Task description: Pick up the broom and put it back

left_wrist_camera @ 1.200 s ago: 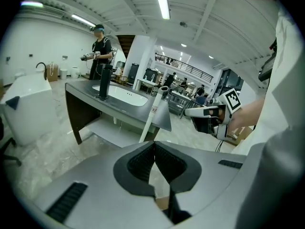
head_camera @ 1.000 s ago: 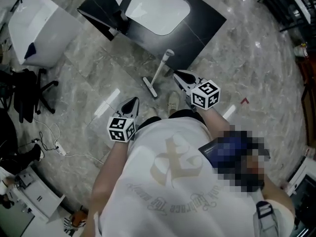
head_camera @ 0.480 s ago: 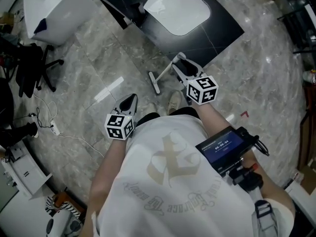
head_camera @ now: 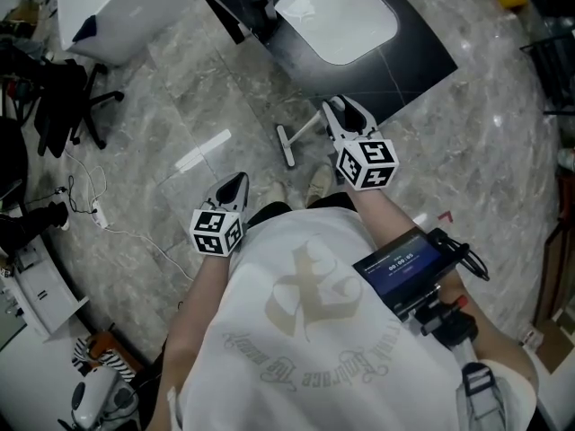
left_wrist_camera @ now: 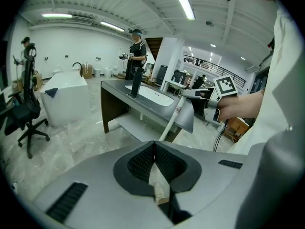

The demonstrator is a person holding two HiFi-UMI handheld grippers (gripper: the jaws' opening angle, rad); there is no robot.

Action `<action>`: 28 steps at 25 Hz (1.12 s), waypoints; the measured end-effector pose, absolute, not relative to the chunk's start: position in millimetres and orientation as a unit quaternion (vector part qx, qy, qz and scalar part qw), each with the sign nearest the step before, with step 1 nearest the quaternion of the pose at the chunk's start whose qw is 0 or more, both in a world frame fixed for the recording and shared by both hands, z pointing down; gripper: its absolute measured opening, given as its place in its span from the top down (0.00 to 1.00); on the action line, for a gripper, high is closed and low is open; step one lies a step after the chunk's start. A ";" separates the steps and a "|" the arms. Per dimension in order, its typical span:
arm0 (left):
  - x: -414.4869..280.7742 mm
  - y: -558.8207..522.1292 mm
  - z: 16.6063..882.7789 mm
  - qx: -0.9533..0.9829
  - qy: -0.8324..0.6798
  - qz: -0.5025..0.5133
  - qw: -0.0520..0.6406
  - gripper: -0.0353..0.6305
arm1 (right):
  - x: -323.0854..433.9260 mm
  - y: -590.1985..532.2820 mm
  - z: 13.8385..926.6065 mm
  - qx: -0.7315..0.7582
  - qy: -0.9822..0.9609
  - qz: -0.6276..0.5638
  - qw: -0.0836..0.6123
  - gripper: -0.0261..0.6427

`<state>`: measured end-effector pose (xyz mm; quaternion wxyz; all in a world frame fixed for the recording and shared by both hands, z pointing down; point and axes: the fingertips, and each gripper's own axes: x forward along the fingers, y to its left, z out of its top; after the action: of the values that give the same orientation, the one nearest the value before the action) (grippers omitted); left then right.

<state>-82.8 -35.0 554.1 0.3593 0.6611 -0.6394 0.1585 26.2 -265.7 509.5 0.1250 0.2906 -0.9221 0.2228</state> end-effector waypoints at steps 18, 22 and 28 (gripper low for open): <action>-68.2 -25.9 553.2 0.650 -0.652 0.155 0.359 0.93 | 9.3 -250.0 500.2 0.234 -0.946 0.176 0.139 0.82; -67.5 -20.8 553.3 0.645 -0.659 0.149 0.358 0.93 | 2.6 -245.8 499.1 0.214 -0.950 0.175 0.145 0.82; -76.4 -9.6 551.1 0.642 -0.666 0.139 0.355 0.93 | -2.8 -242.0 494.0 0.200 -0.951 0.185 0.147 0.82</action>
<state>-76.4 -9.6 551.1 0.3549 0.6416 -0.6656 0.1392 -2.8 -242.0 494.0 0.1468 0.1996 -0.9510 0.1849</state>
